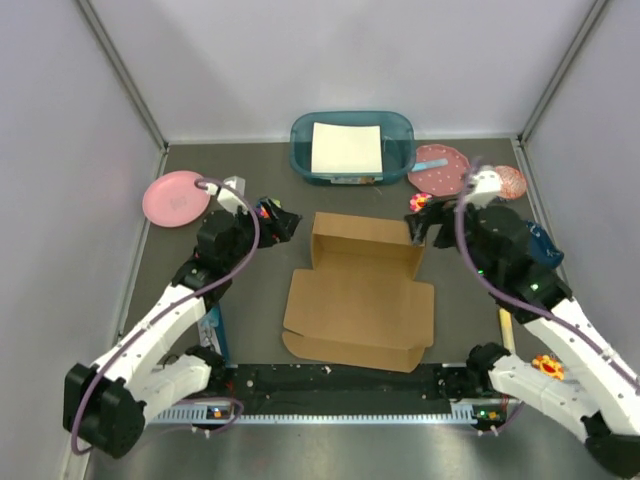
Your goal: Fold the paper box
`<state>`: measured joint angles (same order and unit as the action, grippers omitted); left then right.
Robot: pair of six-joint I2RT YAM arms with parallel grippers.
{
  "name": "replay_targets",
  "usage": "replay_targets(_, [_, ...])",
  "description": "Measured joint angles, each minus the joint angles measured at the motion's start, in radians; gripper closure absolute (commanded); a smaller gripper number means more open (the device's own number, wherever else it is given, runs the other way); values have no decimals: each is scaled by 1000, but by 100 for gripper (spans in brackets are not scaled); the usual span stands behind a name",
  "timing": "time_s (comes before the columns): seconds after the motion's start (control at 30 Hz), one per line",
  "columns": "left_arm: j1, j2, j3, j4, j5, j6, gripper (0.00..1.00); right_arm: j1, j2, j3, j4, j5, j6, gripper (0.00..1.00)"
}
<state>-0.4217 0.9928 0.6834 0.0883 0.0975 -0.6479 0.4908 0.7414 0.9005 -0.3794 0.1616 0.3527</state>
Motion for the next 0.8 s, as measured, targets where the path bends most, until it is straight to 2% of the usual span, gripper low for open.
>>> replay_targets(0.17, [0,-113,-19,-58,-64,19,10,424,242,198,-34,324,-262,10])
replay_targets(0.3, [0,-282,-129,-72,-137,19,10,621,422,224,-32,560,-488,9])
replay_targets(0.5, [0,-433,-217,-168,-232,18,9,749,509,127,51,762,-785,9])
replay_targets(0.8, [0,-515,-226,-234,-335,-5,9,762,635,69,210,852,-980,11])
